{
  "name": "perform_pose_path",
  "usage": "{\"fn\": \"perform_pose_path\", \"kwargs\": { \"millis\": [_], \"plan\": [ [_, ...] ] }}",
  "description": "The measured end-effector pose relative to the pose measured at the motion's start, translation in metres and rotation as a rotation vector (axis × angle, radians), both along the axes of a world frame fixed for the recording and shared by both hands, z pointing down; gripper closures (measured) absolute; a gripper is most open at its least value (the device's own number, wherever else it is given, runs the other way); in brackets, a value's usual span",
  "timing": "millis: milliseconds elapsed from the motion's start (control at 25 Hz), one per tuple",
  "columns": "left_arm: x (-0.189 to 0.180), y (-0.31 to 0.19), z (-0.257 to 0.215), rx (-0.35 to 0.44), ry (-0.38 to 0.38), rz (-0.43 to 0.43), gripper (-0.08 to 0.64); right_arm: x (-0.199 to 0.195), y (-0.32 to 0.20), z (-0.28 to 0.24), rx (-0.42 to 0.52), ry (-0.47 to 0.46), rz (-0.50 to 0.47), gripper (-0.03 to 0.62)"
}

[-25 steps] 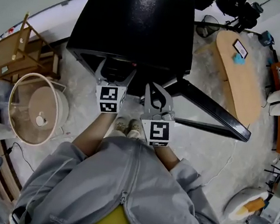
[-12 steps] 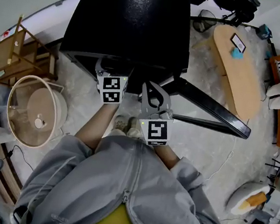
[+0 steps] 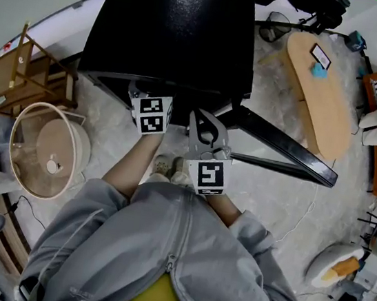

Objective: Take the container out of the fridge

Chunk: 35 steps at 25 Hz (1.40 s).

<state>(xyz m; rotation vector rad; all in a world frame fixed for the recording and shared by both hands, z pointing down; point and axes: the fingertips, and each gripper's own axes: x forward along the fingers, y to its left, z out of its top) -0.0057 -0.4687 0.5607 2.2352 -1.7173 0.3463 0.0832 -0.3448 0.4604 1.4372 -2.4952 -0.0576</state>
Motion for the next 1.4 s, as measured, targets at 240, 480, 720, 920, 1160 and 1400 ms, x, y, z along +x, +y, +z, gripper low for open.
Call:
{"fn": "perform_pose_path", "kwargs": {
  "millis": [240,480,720,920,1160,1400],
  "plan": [
    [-0.001,0.01,-0.004,-0.002,-0.002,0.016,0.071,0.0,0.001,0.001,-0.002,-0.003,-0.001,0.592],
    [-0.005,0.029,-0.015,0.027,0.005,0.033,0.074,0.001,0.004,0.001,-0.005,-0.016,0.006,0.592],
    [-0.019,0.062,-0.02,0.022,0.005,0.027,0.074,0.0,0.007,0.003,-0.007,-0.033,0.012,0.592],
    [-0.027,0.092,-0.022,0.013,-0.004,0.03,0.074,-0.001,0.01,0.007,-0.016,-0.035,0.01,0.592],
    [-0.035,0.126,-0.035,0.023,0.018,0.027,0.074,-0.004,0.015,0.009,-0.022,-0.048,0.003,0.592],
    [-0.039,0.155,-0.053,0.035,0.036,0.02,0.074,-0.004,0.022,0.006,-0.026,-0.053,0.006,0.592]
  ]
}}
